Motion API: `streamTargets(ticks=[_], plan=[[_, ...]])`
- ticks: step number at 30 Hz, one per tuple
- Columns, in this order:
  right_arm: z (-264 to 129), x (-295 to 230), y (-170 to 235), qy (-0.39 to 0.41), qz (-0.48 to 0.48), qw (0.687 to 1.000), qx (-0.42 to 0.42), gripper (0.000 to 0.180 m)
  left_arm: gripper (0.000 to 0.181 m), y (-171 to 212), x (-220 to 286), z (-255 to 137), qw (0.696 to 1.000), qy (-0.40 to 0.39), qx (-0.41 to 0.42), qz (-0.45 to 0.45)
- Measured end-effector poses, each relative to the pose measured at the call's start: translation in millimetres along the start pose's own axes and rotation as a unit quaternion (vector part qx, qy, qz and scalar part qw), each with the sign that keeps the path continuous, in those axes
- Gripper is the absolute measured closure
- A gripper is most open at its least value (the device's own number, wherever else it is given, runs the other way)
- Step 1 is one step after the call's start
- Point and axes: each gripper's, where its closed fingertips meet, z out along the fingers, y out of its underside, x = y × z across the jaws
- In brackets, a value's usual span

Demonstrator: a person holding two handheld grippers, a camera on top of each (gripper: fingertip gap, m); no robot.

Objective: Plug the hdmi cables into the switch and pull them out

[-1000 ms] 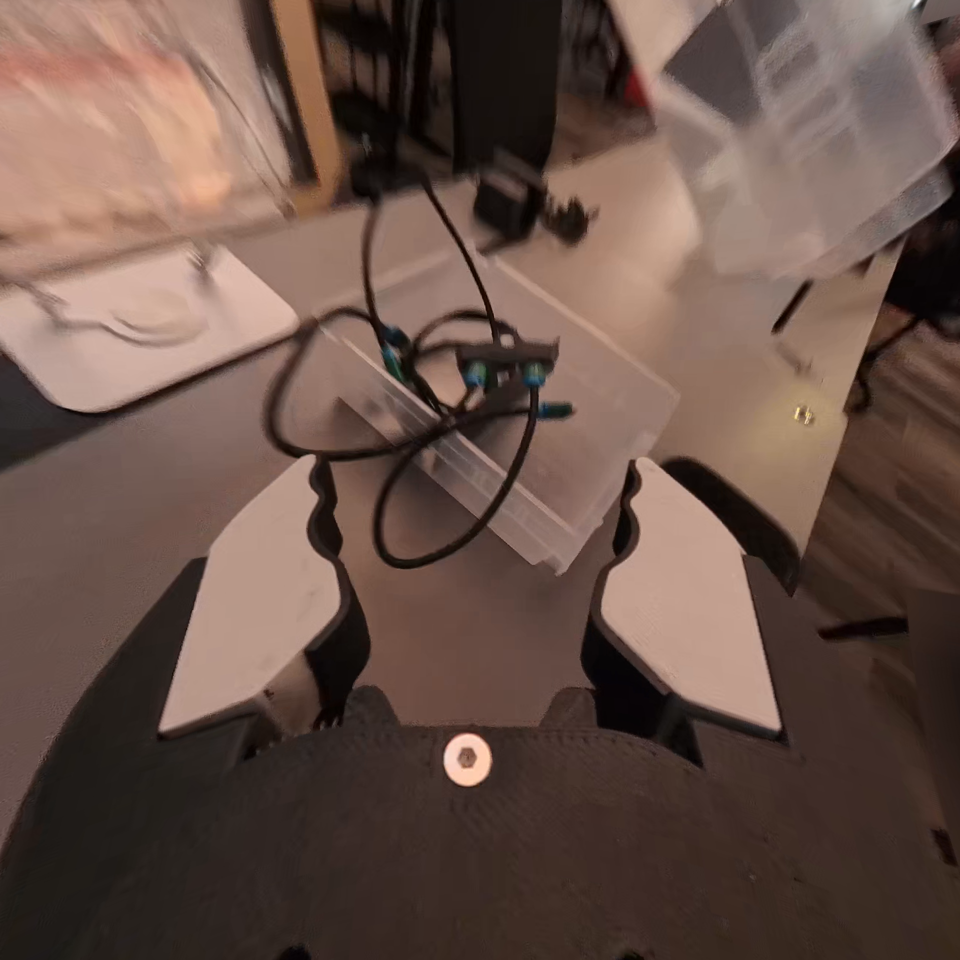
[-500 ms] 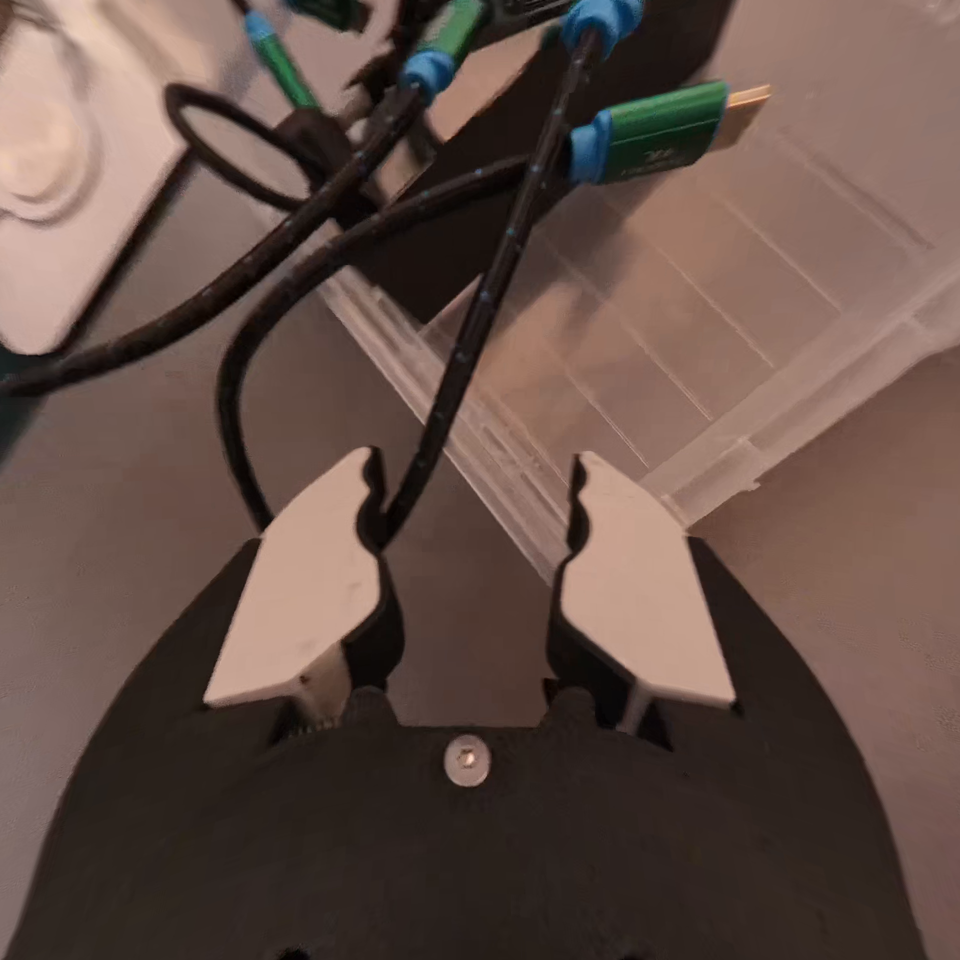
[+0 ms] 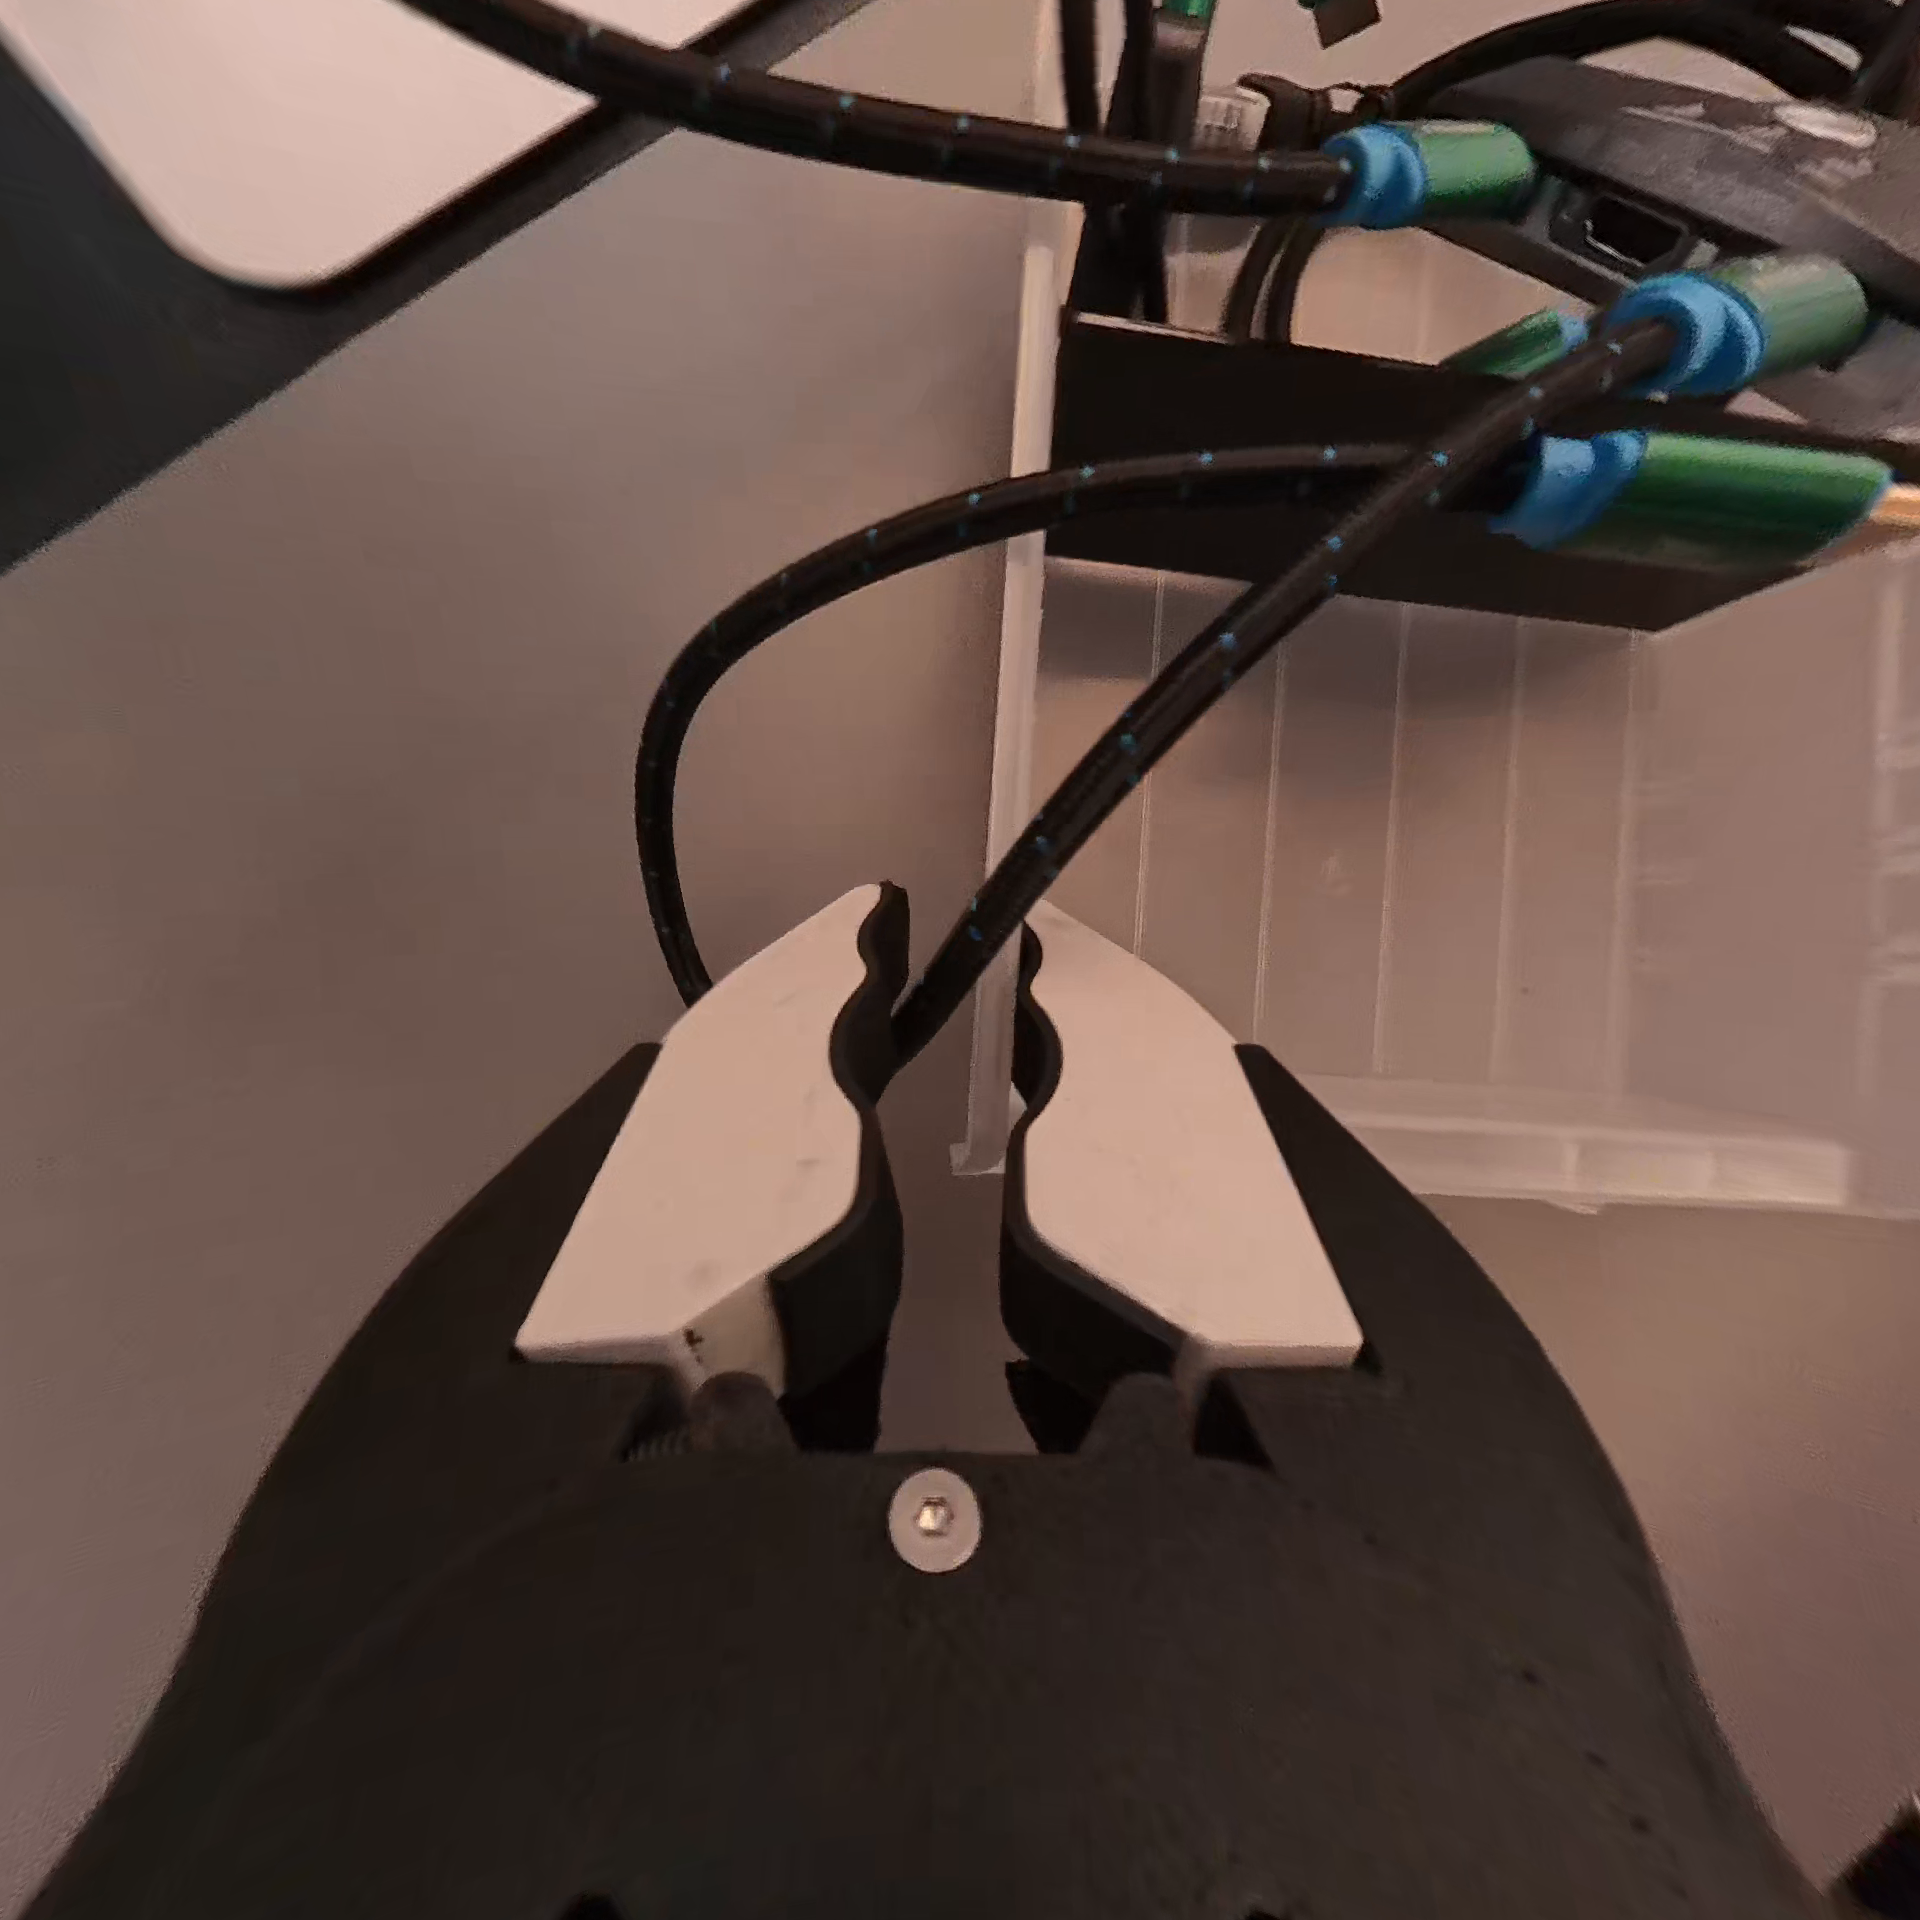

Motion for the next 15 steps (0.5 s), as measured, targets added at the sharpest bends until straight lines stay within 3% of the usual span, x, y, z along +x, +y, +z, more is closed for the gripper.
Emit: streamTargets(ticks=[1,9,15], plan=[[1,-1,-1,0.003,0.0,1.0,-0.007,0.175,0.164,6,-12,-6,1.0,0.002,-0.006,-0.013],[-1,0,-14,0.01,-0.036,0.999,-0.016,0.175,0.164,73,-109,-62,0.995,-0.015,-0.037,-0.093],[-1,-2,-18,0.017,-0.08,0.996,-0.022,0.173,0.163,129,-170,-108,0.981,-0.045,-0.01,-0.186]])
